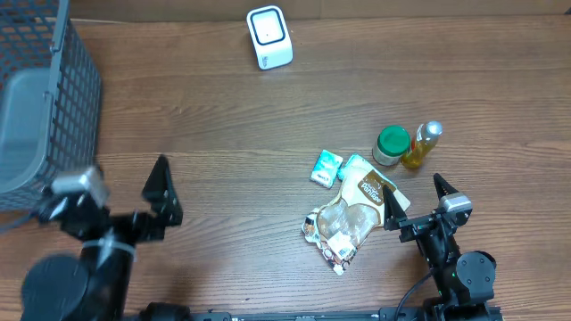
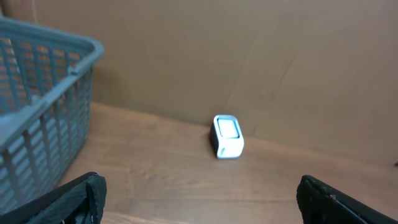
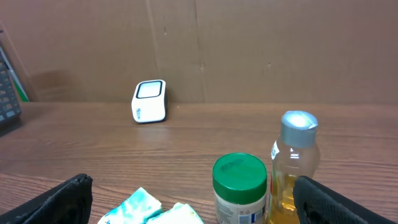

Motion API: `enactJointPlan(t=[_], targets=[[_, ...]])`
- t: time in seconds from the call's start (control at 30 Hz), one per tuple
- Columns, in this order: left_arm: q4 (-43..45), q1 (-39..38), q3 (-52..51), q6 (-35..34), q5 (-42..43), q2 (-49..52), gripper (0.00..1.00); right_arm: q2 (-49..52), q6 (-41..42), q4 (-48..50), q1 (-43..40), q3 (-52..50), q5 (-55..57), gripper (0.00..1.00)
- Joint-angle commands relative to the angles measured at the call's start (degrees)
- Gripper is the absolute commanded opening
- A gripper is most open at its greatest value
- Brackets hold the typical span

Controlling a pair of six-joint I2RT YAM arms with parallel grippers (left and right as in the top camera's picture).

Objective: Scan the item barcode

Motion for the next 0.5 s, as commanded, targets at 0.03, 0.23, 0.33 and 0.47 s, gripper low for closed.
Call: enactJointPlan(t=[0.03, 0.23, 0.33, 0.47], targets=[[-0.2, 0.5, -0.9, 1.0, -0.7, -2.5, 1.00, -0.6, -0.2, 0.3, -0.1, -0.6, 0.4, 1.00], [-5.7, 2.3, -3.9, 1.0, -0.7, -3.4, 0.99, -0.6, -0.3, 0.3, -0.1, -0.6, 0.4, 1.00], [-8.5, 3.6, -6.7, 1.0, -0.8, -5.8, 1.00, -0.6, -0.3, 0.3, -0.1, -0.6, 0.4, 1.00], [-8.2, 4.0, -12.3, 0.1, -0.3, -12.1, 1.00, -0.6, -0.3, 0.3, -0.1, -0.6, 0.4, 1.00]])
